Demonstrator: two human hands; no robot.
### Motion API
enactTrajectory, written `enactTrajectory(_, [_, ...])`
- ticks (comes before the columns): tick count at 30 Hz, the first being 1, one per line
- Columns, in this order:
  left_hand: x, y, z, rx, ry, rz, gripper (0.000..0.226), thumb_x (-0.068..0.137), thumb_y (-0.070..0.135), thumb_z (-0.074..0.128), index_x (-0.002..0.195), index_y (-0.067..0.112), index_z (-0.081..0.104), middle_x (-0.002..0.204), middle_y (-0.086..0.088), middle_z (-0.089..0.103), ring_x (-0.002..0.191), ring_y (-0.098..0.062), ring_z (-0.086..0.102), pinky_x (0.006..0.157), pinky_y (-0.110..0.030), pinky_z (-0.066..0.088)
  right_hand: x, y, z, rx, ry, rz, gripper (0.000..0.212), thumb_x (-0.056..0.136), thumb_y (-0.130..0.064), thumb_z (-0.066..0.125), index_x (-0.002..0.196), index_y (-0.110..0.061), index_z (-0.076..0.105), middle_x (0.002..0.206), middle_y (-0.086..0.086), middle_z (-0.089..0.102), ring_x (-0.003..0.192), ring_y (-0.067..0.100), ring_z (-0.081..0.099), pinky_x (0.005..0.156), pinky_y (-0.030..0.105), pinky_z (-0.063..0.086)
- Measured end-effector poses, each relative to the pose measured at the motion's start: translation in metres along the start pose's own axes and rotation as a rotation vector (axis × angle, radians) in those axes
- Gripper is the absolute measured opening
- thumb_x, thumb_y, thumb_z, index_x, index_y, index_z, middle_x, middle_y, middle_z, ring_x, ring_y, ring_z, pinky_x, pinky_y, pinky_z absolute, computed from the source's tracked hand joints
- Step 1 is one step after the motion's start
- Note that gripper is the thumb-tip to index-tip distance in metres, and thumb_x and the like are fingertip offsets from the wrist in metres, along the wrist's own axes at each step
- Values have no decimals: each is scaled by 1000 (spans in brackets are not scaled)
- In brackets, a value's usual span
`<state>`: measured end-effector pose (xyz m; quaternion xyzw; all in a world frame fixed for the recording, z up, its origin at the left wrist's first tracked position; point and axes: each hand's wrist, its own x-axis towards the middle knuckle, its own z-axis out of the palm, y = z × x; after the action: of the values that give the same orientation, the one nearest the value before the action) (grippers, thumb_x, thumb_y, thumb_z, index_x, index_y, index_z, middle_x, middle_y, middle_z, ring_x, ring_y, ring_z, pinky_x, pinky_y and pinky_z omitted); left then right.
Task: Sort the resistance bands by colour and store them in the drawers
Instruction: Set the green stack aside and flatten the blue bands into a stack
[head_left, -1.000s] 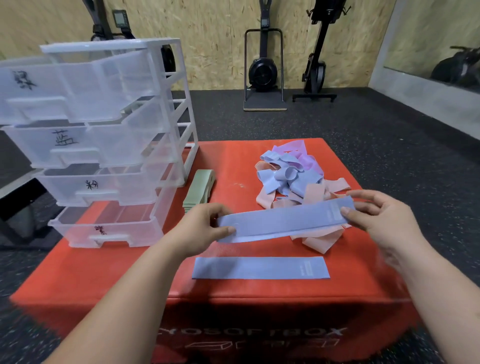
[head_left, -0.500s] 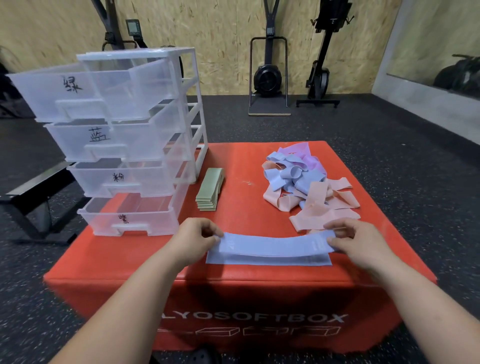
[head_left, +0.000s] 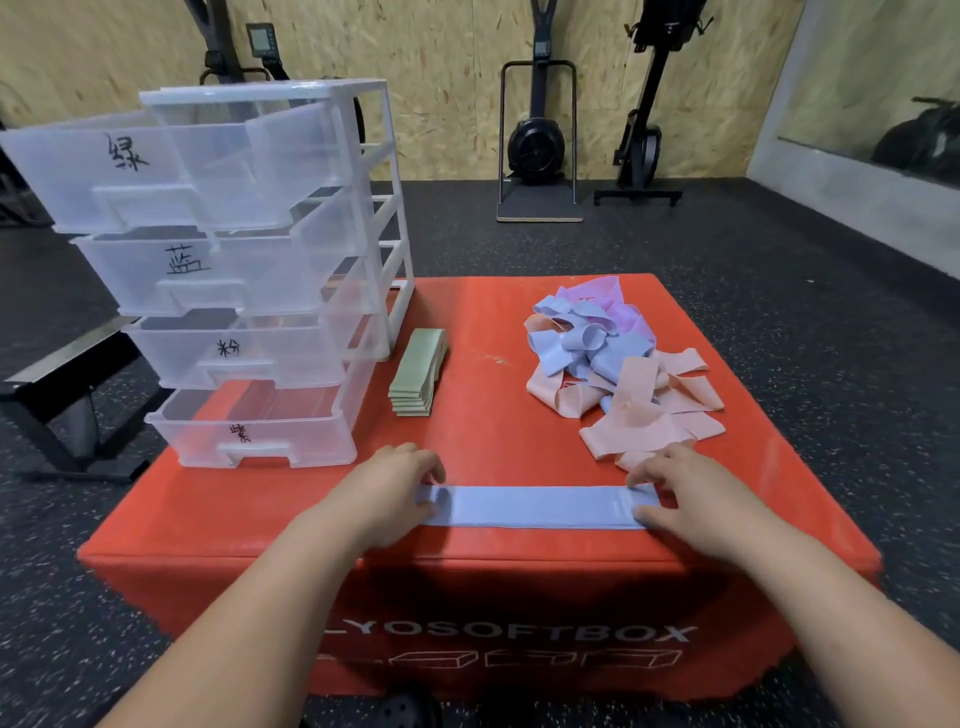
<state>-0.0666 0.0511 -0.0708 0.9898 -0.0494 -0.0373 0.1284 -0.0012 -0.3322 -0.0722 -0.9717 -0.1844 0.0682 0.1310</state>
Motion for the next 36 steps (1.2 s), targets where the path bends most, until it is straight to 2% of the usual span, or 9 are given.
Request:
enactTrajectory(4, [3, -6, -5, -5, -104, 67, 60, 76, 39, 87, 130, 43, 61, 113, 19, 56, 106, -9, 56, 93, -34, 52, 1, 7, -8, -6, -85, -44, 52, 67, -50, 88, 114, -46, 68, 109, -19, 58, 99, 6, 60, 92, 34, 53])
enactTrajectory(10, [16, -11, -8, -4, -132, 93, 67, 69, 56, 86, 130, 48, 60, 110, 23, 57, 103, -5, 55, 91, -33, 53, 10, 9, -17, 15, -101, -69, 52, 66, -51, 90, 114, -48, 70, 103, -21, 59, 92, -3, 58, 88, 27, 51])
enactTrajectory(13, [28, -10, -9, -44, -69, 103, 59, 79, 66, 78, 131, 45, 59, 110, 23, 58, 102, -4, 56, 91, -29, 52, 21, 11, -28, 83, -13, -65, 35, 73, -56, 86, 104, -50, 72, 94, -16, 65, 83, 0, 62, 82, 29, 54])
enactTrajectory(16, [46, 0, -8, -89, 24, 101, 48, 89, 57, 73, 132, 40, 61, 113, 20, 59, 106, -5, 57, 94, -31, 53, 43, 14, -36, 144, 145, -36, 20, 82, -45, 83, 89, -52, 66, 88, -12, 66, 76, 1, 62, 74, 31, 53])
enactTrajectory(21, [81, 24, 6, -96, 105, 152, 40, 94, 46, 70, 132, 35, 63, 116, 14, 61, 110, -11, 57, 97, -37, 52, 85, 14, -24, 9, 251, -45, 27, 93, -39, 70, 120, -40, 72, 130, -15, 59, 123, 16, 51, 104, 39, 44])
enactTrajectory(26, [107, 45, 19, -92, 153, 205, 37, 94, 43, 66, 129, 35, 65, 118, 9, 62, 116, -19, 56, 99, -40, 49, 129, 2, -6, -133, 242, -71, 37, 100, -43, 48, 133, -41, 65, 147, -16, 55, 137, 20, 44, 111, 46, 40])
enactTrajectory(29, [118, 52, 23, -107, 177, 227, 35, 95, 40, 65, 130, 34, 66, 121, 9, 62, 117, -18, 54, 100, -37, 47, 142, -2, 0, -159, 263, -64, 34, 104, -36, 46, 133, -43, 62, 131, -19, 64, 126, 18, 52, 110, 48, 38])
enactTrajectory(33, [128, 55, 23, -139, 216, 224, 32, 97, 38, 64, 128, 34, 67, 121, 12, 61, 116, -16, 53, 97, -33, 47, 153, 0, -11, -111, 435, 2, 19, 94, -22, 67, 105, -35, 77, 94, -7, 75, 97, 24, 63, 89, 42, 46])
enactTrajectory(36, [132, 55, 22, -177, 243, 214, 30, 96, 36, 65, 126, 34, 68, 119, 13, 60, 114, -14, 55, 95, -34, 48, 153, 1, -24, 156, 551, 51, 18, 92, -20, 73, 103, -32, 80, 97, -7, 76, 98, 20, 64, 87, 39, 50])
